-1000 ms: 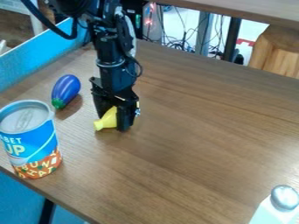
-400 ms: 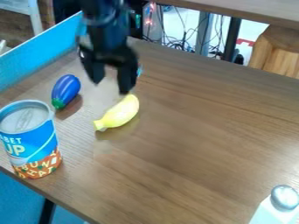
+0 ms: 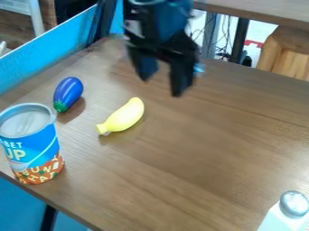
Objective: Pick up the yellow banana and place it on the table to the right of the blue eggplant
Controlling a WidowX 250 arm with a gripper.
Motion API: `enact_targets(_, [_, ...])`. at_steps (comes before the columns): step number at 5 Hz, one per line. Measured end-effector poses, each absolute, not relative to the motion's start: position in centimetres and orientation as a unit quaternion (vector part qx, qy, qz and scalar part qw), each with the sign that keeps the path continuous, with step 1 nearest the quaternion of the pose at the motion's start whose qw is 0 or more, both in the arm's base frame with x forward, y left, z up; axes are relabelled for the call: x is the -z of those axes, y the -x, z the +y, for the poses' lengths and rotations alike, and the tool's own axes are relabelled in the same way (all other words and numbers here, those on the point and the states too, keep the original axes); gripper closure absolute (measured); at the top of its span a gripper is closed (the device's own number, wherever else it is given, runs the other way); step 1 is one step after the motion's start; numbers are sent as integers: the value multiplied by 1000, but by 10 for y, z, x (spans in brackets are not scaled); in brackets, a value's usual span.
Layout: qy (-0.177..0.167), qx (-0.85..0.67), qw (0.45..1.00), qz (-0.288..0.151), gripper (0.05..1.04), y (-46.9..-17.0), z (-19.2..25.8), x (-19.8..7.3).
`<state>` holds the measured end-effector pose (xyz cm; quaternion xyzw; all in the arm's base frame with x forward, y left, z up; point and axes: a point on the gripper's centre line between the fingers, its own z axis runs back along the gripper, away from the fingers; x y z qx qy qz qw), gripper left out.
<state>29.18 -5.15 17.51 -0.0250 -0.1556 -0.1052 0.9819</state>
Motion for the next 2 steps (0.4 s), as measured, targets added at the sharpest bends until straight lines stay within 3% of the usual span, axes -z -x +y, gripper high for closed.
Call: enact_targets(2, [56, 179, 978, -86, 83, -257, -129, -159])
